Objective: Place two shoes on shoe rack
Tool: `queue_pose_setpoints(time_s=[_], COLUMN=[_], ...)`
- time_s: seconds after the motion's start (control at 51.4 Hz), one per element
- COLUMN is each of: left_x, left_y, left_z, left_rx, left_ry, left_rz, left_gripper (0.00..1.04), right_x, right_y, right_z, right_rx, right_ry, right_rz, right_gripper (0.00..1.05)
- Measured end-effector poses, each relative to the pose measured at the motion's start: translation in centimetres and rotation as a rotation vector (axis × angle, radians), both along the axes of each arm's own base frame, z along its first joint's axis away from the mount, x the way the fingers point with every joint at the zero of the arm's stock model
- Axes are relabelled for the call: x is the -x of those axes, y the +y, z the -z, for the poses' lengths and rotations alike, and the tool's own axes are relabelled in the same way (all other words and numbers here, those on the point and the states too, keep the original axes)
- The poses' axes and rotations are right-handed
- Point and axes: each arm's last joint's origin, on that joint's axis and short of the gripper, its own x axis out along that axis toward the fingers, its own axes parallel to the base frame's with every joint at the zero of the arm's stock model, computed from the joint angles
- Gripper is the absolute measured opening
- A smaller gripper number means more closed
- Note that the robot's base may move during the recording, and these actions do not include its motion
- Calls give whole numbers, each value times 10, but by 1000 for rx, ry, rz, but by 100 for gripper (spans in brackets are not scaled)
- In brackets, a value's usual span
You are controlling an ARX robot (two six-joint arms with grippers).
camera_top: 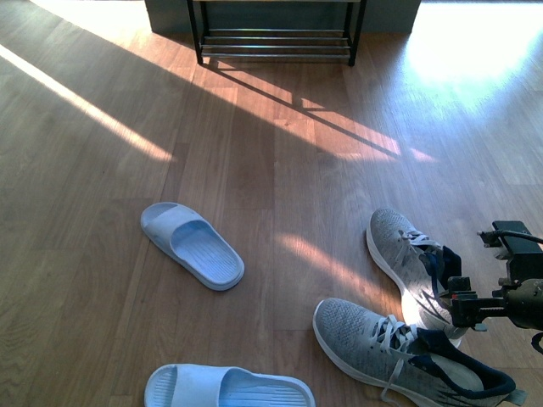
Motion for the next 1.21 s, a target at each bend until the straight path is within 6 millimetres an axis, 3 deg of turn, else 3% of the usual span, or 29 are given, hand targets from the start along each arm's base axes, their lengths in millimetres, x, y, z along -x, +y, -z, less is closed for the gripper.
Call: queue_pose_setpoints(time_s=[0.37,0.565,0.662,0.915,1.012,1.207], left_x=[0,0,0,0,0,0], left_y=[0,0,0,0,0,0], left_z=[0,0,0,0,0,0], left_rx=[0,0,0,0,0,0], left_ry=[0,0,0,0,0,0], left_rz=[0,0,0,0,0,0], left_gripper=[95,95,95,95,95,95], right_x=[-28,-35,-36,-37,-37,-34], right_y=[-10,-8,-4,1,2,3], right_z=[36,46,49,50,50,48], right_rx=[18,30,30,29,25,28], right_ry=[16,24,26,28,29,21], right_rz=[28,30,18,3,-2,0], right_gripper=[96,95,76,45,27,12])
